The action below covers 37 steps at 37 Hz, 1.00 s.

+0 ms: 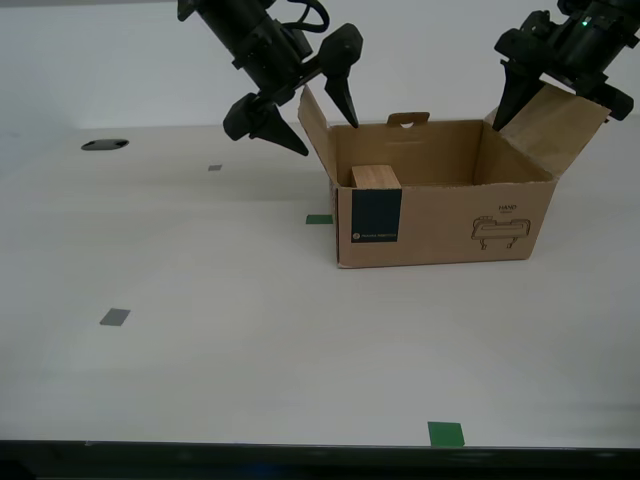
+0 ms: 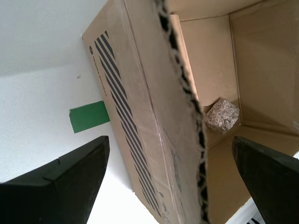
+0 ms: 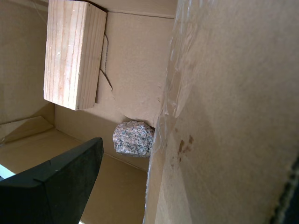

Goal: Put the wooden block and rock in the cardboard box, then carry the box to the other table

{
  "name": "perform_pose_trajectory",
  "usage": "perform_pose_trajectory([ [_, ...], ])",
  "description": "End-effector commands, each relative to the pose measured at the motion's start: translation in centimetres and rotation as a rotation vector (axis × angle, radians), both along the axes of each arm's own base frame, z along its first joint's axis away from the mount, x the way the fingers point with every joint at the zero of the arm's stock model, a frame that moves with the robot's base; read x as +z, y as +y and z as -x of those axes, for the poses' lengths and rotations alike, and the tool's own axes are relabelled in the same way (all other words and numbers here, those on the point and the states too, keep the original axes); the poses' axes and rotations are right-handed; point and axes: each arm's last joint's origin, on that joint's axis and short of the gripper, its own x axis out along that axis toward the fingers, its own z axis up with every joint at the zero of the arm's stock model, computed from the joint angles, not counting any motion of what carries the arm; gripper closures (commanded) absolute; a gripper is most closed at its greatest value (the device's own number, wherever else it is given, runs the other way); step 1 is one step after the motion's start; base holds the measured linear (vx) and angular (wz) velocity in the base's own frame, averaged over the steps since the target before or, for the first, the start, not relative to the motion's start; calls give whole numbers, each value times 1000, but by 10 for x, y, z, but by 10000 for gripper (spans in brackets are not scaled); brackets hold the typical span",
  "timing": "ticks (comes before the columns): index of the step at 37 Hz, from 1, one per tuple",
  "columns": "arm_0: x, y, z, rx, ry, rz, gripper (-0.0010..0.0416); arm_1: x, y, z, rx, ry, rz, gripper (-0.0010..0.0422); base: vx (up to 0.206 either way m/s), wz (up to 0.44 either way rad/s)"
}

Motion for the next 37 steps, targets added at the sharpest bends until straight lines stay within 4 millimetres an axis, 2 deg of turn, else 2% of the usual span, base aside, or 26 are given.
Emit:
perform_pose_trajectory([
  [1, 0, 1, 0, 2, -2, -7, 21, 0, 0, 0, 10, 3, -1, 55, 0, 0],
  [6, 0, 2, -1, 2, -4, -8, 44, 0, 0, 0, 14, 3, -4, 63, 0, 0],
  [10, 0, 3, -1, -2, -8, -8, 72, 0, 0, 0, 15, 5, -4, 91, 0, 0],
  [21, 1, 4, -2, 1, -17, -8, 194, 0, 0, 0, 35, 0, -17, 236, 0, 0],
  [34, 1, 7, -2, -1, -14, -47, 413, 0, 1, -1, 40, -27, -39, 420, 0, 0],
  [37, 1, 7, -2, -52, 16, -57, 400, 0, 1, -1, 41, -26, -39, 408, 0, 0],
])
